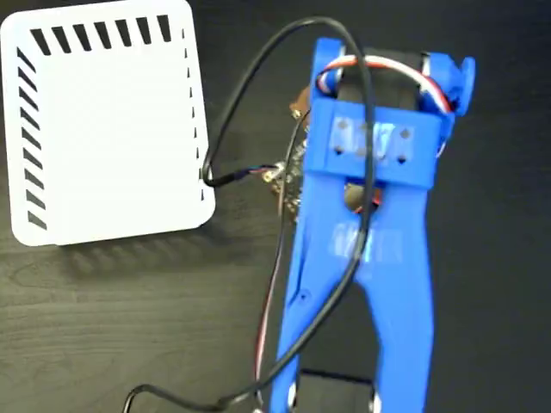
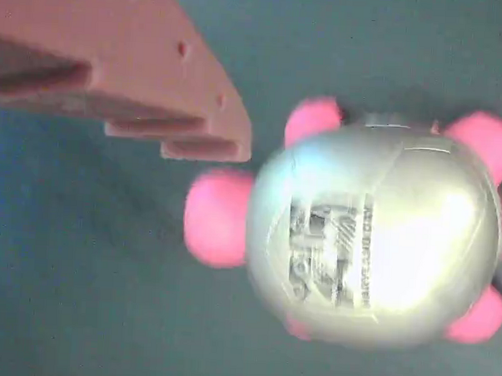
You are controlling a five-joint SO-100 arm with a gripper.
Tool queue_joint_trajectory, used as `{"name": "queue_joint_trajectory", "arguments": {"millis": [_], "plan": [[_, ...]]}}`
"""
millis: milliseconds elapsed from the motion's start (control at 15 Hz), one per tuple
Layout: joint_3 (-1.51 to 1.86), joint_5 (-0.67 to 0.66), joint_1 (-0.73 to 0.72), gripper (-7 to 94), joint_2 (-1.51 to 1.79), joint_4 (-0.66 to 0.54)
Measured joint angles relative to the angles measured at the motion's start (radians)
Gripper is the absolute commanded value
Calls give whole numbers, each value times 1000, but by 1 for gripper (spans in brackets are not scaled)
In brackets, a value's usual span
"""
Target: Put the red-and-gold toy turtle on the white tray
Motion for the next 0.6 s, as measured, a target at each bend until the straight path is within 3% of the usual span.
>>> {"name": "queue_joint_trajectory", "arguments": {"millis": [200,600], "plan": [[8,-86,43,51,-43,-11],[190,-160,49,54,-46,-164]]}}
